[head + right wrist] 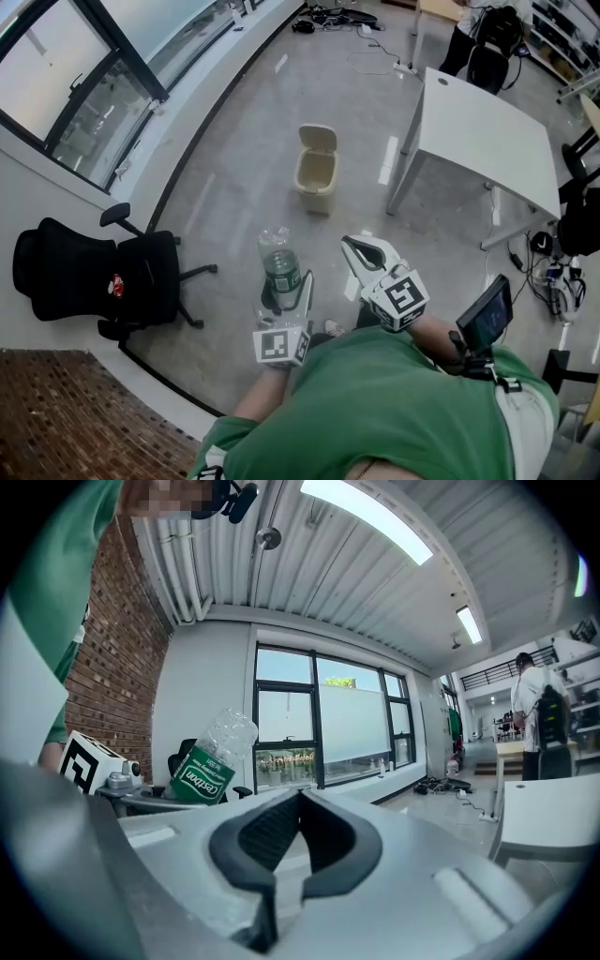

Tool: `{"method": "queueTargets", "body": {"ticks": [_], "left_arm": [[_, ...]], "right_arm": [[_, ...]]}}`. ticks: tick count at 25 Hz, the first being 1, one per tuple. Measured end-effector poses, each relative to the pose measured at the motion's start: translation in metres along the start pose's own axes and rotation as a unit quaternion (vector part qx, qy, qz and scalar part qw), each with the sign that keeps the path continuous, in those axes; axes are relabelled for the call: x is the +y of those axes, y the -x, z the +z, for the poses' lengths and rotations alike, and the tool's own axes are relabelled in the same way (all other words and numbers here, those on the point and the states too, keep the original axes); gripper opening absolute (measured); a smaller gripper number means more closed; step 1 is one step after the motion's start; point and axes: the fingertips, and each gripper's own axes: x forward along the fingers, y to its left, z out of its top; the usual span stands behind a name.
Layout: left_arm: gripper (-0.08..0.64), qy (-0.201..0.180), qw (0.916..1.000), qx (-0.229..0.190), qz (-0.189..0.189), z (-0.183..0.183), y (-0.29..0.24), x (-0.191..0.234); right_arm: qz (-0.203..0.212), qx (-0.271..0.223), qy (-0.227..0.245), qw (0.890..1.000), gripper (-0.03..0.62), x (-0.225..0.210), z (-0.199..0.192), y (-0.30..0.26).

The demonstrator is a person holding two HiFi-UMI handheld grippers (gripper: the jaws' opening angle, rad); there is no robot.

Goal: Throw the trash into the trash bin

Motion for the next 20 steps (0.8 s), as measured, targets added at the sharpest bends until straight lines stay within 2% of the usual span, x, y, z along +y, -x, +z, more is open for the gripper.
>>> {"method": "queueTargets", "body": {"ticks": [9,20], "left_arm": [[0.337,-0.004,0.9999,0.004,0.011,0.000,-0.032,0.004],[0.337,-0.019,0.9994,0.018,0.023,-0.002,-0.118,-0.009]], "right_arm": [[0.007,-0.008,-0.007,1.000,0.003,-0.028,0.003,-0.021],[0.020,-0.015,-0.019,1.000,0.003,-0.113,0.004,-0.054]]}}
